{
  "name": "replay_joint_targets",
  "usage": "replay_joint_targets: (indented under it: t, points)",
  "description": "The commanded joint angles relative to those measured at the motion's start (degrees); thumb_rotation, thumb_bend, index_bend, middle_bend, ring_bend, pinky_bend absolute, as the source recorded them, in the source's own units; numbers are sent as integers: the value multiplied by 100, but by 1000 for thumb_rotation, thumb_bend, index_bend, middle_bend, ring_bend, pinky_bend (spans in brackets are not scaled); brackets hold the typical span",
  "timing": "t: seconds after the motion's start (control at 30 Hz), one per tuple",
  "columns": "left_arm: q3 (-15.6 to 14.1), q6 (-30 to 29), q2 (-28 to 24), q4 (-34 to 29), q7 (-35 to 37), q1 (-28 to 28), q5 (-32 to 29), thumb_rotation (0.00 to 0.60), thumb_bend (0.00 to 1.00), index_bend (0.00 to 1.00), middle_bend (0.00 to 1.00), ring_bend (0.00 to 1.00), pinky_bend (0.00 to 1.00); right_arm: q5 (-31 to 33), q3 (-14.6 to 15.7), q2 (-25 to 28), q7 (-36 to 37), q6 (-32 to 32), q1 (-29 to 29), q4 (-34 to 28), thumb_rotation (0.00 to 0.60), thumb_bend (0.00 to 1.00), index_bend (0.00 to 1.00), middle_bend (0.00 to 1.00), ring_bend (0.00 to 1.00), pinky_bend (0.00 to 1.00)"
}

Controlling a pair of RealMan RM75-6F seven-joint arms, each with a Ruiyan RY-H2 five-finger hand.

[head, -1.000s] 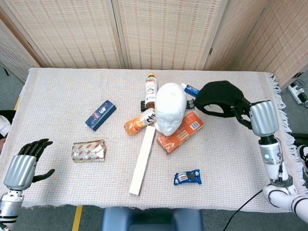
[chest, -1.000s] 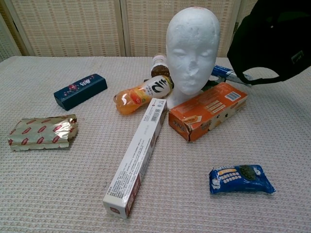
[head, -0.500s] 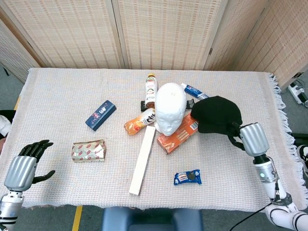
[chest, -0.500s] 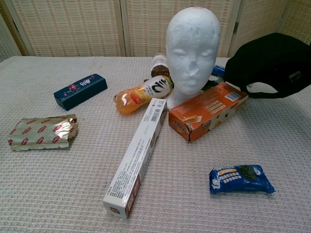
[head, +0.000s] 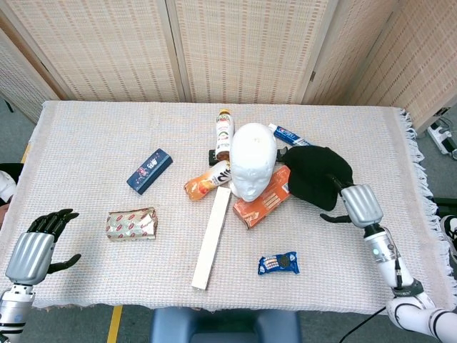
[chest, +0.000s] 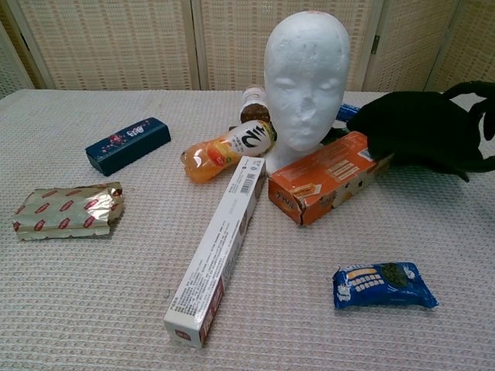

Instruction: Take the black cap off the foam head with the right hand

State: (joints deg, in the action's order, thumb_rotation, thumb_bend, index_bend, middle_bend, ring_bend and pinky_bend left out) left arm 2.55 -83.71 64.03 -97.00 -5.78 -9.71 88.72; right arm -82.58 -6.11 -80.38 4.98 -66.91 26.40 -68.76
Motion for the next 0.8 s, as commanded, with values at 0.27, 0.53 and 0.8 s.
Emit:
replay_joint_targets:
  t: [0.27, 0.53, 0.8]
  points:
    - [11, 8, 41, 63, 49, -4, -31, 600, 162, 238, 212, 213, 248, 100, 229, 1015, -505, -510, -600, -1421, 334, 12, 6, 219, 194, 331]
    - [30, -9, 90, 147, 118, 17, -96, 600, 162, 238, 213, 213, 247, -344, 671, 1603, -483, -1719, -1552, -2278, 335, 86, 71, 274, 239, 377]
    - [39, -22, 172, 240, 180, 25, -116, 600, 162, 238, 212, 214, 248, -620, 1032, 1953, -703, -2307, -2213, -2843, 335, 84, 67, 274, 202, 377]
